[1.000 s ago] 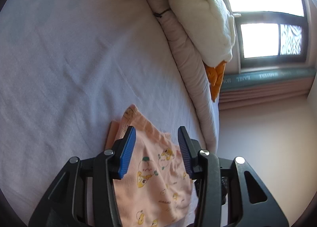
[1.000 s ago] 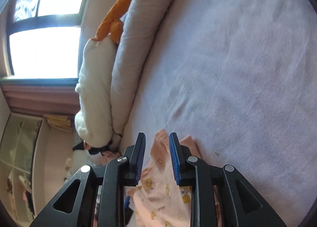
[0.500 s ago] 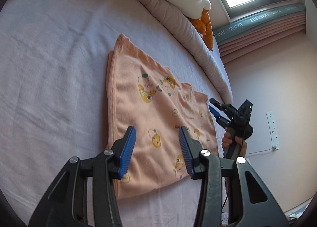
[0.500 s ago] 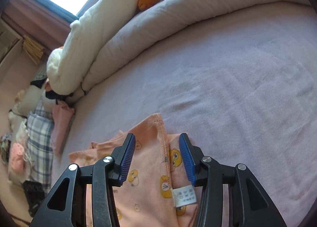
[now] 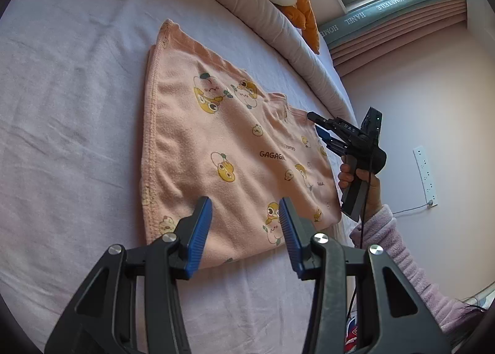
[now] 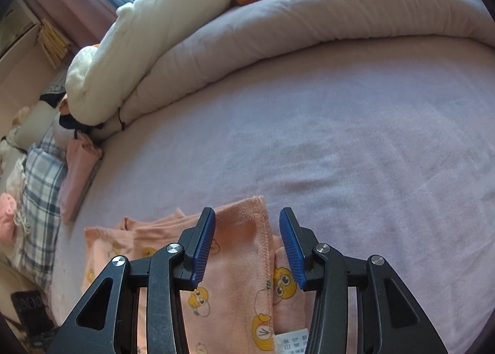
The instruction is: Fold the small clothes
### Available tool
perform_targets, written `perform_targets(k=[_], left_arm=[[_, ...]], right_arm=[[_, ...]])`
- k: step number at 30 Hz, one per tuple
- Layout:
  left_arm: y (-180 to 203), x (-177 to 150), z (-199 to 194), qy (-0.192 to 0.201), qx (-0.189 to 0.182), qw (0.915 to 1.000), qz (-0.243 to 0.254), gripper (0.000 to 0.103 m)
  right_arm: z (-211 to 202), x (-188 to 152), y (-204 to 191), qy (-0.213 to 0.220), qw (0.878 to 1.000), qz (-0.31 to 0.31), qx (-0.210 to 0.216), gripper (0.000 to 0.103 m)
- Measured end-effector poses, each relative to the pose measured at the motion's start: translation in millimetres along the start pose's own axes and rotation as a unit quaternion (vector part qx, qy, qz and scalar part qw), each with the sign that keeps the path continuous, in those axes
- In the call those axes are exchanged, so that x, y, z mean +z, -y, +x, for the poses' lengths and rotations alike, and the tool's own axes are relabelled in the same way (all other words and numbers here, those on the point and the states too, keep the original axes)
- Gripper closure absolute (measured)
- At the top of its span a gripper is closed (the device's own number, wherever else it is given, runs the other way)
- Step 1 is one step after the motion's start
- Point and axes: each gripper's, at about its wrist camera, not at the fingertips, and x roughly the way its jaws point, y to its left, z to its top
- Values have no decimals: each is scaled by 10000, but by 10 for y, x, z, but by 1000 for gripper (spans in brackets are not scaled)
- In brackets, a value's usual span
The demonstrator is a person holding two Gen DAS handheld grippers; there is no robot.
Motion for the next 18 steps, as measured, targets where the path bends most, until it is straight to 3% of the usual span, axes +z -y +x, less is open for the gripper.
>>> perform_targets(k=[1,2,3,6,10,14,18], left_arm=[[17,36,41,-18,6,10000,-8,59],[17,39,52,-41,7,10000,-12,59],[17,40,68,-54,26,10000,-13,59],[-1,41,132,-97,186,9998,-3,59],[-42,46,166,-161,200,9996,-67,59],[-95,59,145,-158,157,9996,-176,59],[-13,69,74,-107,168,9998,-80,59]], right_arm=[[-2,-16,-33,28,9999,-126,-37,68],[-14,-29,-80,73,9995,-271,-115,93],[-23,-39,-114,102,9991,-393,-157,99],[-76,-53,-246,240,9953,-816,-457,99],[-158,76,-176,542,9897,-755,-1084,99],[17,115,-135,114,9908,-715,-1139,99],[-83,69,-101,272,9916,-455,-1179,99]])
